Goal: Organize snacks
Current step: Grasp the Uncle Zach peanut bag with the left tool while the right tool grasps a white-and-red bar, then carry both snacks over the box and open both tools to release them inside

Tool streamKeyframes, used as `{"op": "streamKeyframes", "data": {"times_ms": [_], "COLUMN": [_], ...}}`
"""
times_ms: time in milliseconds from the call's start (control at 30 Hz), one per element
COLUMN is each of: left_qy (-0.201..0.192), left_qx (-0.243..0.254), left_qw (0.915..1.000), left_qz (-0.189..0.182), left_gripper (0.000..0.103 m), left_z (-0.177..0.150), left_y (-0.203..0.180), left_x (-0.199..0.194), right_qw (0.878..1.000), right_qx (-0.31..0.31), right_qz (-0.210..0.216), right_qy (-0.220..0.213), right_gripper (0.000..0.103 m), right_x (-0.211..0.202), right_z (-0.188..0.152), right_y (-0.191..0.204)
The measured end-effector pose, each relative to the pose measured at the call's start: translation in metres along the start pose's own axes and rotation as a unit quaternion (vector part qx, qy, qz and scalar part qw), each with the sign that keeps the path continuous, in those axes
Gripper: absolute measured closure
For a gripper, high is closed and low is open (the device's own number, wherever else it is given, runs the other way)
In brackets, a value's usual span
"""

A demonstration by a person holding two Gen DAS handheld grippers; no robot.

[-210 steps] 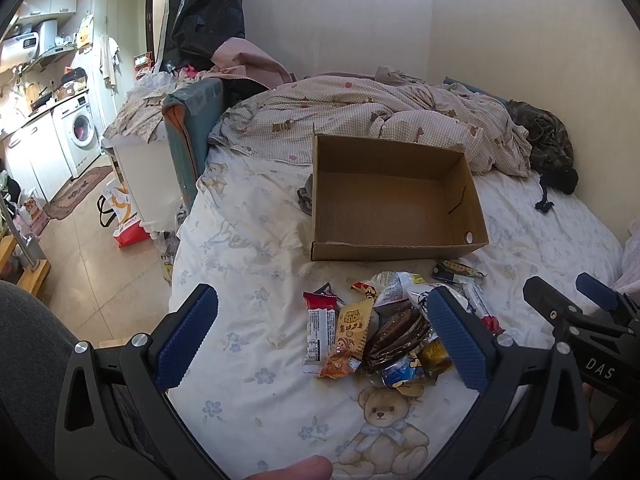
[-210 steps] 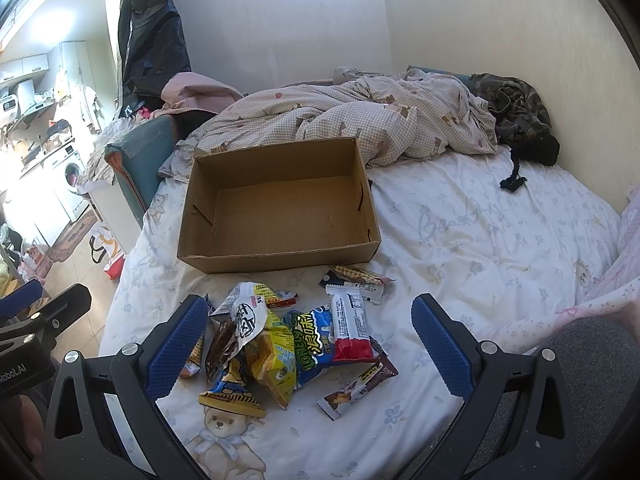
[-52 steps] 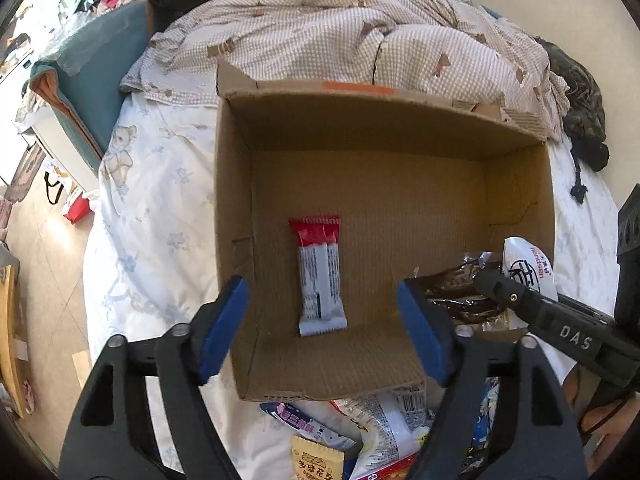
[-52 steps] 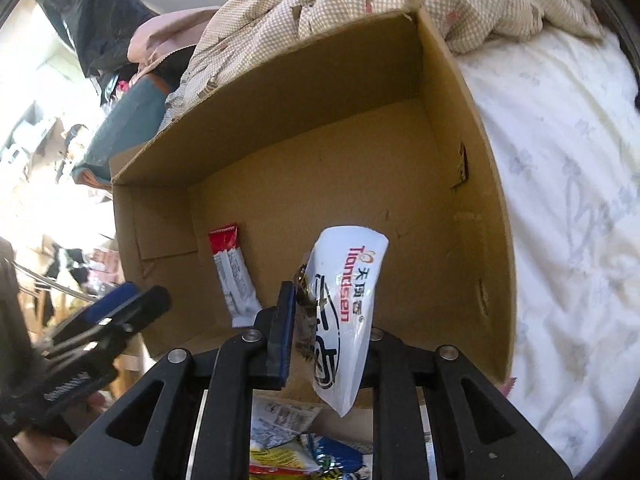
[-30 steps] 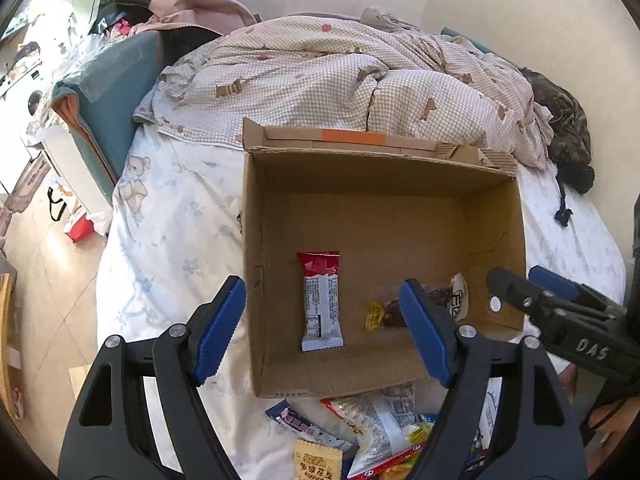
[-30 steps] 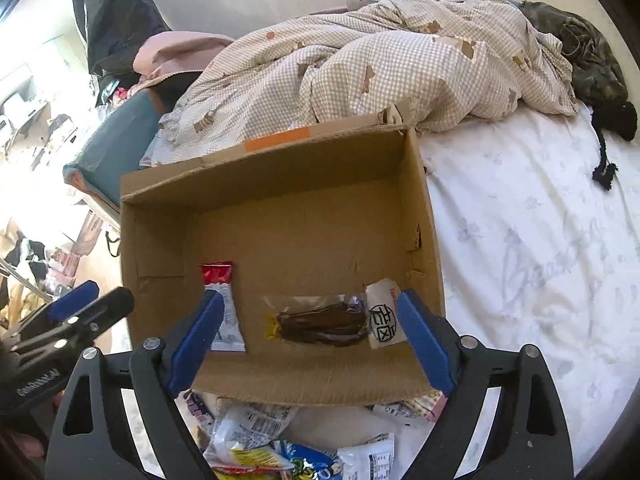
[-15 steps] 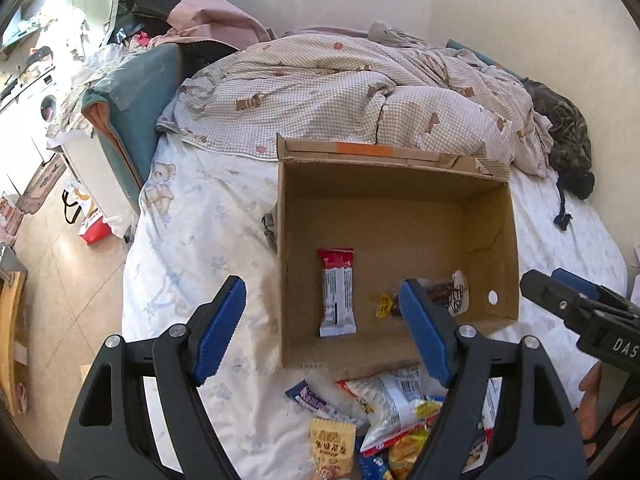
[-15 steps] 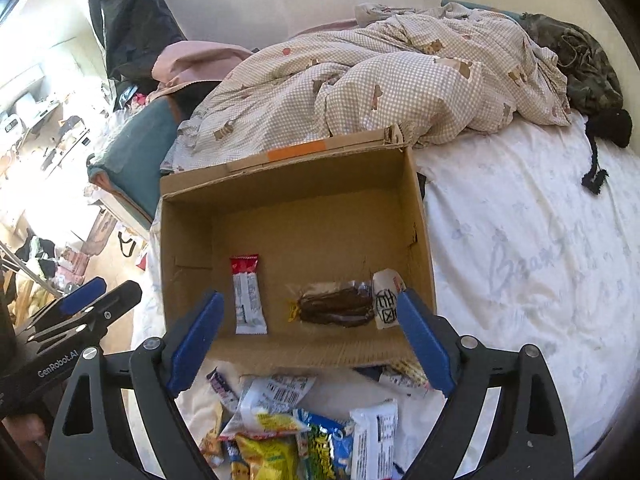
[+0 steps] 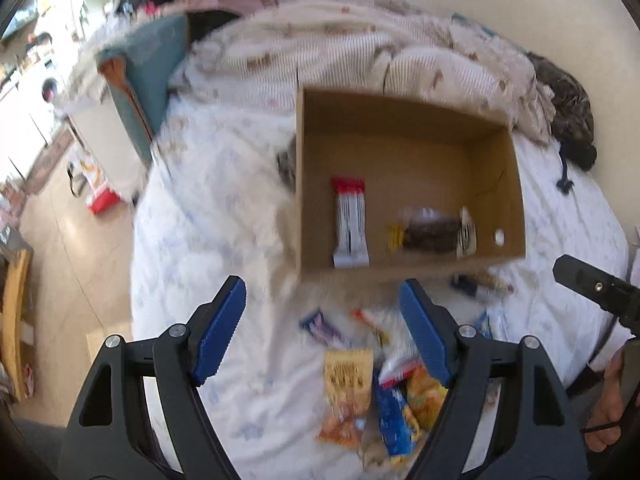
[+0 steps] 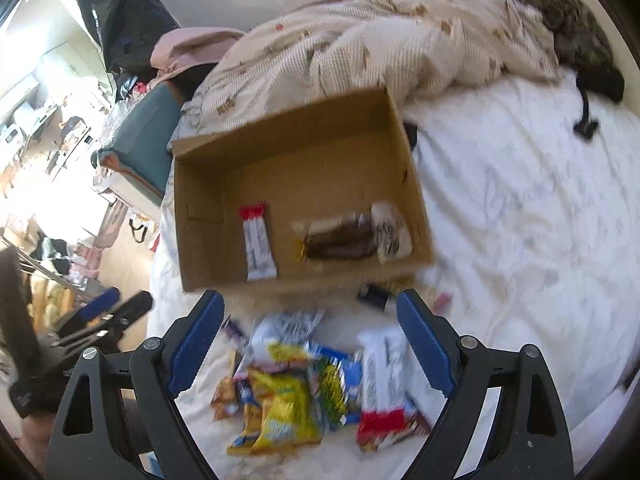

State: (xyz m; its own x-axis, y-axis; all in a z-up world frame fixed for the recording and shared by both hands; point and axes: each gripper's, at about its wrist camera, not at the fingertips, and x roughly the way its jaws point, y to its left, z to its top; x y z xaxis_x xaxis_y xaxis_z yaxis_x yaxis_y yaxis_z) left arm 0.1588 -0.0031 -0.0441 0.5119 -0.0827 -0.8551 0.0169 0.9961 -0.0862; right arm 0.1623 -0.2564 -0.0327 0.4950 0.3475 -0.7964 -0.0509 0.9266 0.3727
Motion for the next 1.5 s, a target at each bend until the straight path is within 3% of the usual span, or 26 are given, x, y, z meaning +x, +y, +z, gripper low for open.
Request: {"op": "streamKeyframes", "data": {"times_ms": [200,333,533,633,767,833,1033,1100,1133,1200,1267,1500], "left_qy": [0.097,0.179,0.246,0.253,0.264,0.267,0.264,0.260,0.258,0.256,0.248,0.204], "left_qx": [0.008,-0.010,-0.009,0.003,0.004,-0.003,-0.002,0.004,0.004,-0.007,-0.009,-0.013], "left_qw": [0.9952,0.9837,0.9690,0.9673,0.9643,0.9636,0.9644,0.9656,0.9661,0.9666,0.9686,0.9785], "left_qz": [-0.009,-0.013,-0.011,-0.013,-0.021,-0.019,-0.012,-0.005,-0.006,-0.010,-0.006,0.026], "left_gripper": [0.027,0.027,0.027,0.028,0.042,0.042,0.044,0.062,0.067,0.071,0.076,0.078], "left_z": [-0.035,-0.060,-0.085,-0.092,-0.097,-0.098,-0.101,-0.102,-0.100,-0.098,-0.096,-0.086], "left_y": [-0.008,-0.003,-0.001,-0.009,-0.013,-0.013,-0.015,-0.015,-0.015,-0.010,-0.007,0.000], "left_x": [0.032,0.067,0.100,0.105,0.115,0.121,0.127,0.129,0.131,0.130,0.126,0.099], "right_qw": [0.999,0.997,0.993,0.989,0.981,0.979,0.980,0.979,0.978,0.979,0.980,0.987], "right_qx": [0.038,0.055,0.104,0.121,0.135,0.134,0.085,0.066,0.061,0.056,0.050,0.065], "right_qz": [0.007,0.004,-0.022,-0.049,-0.045,-0.046,-0.074,-0.084,-0.087,-0.085,-0.086,-0.064], "right_qy": [0.038,0.047,0.042,0.070,0.129,0.146,0.166,0.173,0.177,0.179,0.170,0.134], "right_gripper": [0.013,0.013,0.013,0.013,0.015,0.025,0.034,0.042,0.053,0.068,0.070,0.070], "right_x": [0.006,0.006,0.002,0.014,0.046,0.058,0.075,0.079,0.082,0.082,0.079,0.059], "right_z": [-0.026,-0.034,-0.033,-0.034,-0.041,-0.041,-0.044,-0.046,-0.049,-0.051,-0.049,-0.047], "right_y": [-0.010,-0.017,-0.049,-0.065,-0.075,-0.076,-0.064,-0.060,-0.060,-0.059,-0.059,-0.064]}}
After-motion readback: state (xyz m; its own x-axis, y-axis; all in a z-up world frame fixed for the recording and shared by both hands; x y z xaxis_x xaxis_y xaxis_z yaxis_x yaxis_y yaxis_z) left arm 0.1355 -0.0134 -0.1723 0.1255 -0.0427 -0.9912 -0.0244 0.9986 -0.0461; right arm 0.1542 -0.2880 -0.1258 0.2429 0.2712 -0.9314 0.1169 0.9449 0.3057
